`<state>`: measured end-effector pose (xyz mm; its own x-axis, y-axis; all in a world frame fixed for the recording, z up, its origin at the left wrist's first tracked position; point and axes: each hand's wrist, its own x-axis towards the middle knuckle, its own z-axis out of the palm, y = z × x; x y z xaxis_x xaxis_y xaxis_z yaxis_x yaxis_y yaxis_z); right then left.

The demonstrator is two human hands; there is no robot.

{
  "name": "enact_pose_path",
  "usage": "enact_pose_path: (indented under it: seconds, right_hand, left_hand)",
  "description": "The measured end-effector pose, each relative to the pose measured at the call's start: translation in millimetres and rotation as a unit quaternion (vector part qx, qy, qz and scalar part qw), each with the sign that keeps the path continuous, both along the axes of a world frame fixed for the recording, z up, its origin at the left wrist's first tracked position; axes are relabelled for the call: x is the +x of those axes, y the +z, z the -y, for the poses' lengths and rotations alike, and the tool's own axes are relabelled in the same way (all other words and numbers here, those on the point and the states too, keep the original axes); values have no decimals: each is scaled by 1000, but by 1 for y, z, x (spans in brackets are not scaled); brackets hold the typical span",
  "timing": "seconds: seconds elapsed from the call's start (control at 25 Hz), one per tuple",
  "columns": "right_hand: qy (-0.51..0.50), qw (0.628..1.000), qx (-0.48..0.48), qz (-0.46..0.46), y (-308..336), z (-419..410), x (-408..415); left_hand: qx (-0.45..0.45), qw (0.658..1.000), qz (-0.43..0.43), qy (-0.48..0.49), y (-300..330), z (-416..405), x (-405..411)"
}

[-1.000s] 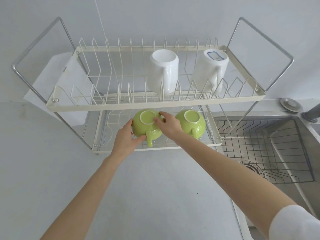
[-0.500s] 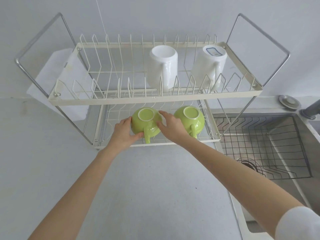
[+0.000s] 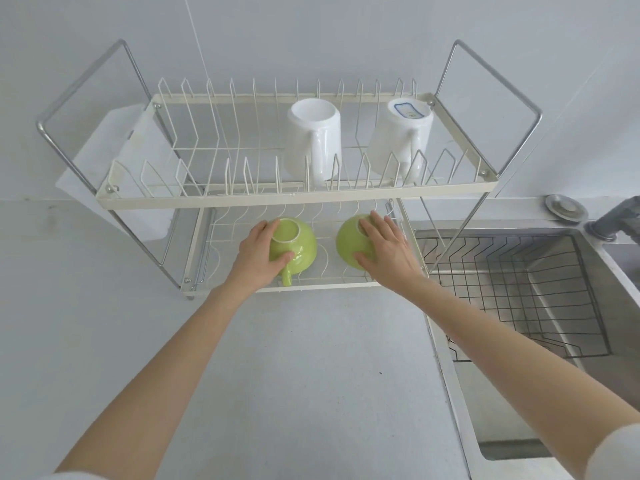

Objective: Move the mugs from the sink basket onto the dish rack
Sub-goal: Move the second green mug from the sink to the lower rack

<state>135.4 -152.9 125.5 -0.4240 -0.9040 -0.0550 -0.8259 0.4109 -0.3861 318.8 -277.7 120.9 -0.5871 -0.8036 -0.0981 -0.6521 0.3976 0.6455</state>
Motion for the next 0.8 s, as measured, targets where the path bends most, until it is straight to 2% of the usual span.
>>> enact_pose_path:
  seconds: [0.16, 0.44, 0.8]
  right_hand:
    - [10, 1000, -9, 13, 0, -2, -5]
    - [56, 997, 50, 4, 8, -3, -19]
    - [51, 997, 51, 4, 10, -3, -25]
  left_hand:
    - [-18, 1000, -2, 16, -1, -8, -4]
    - [-4, 1000, 5, -7, -2, -14, -22]
    - [2, 1000, 19, -13, -3, -18, -31]
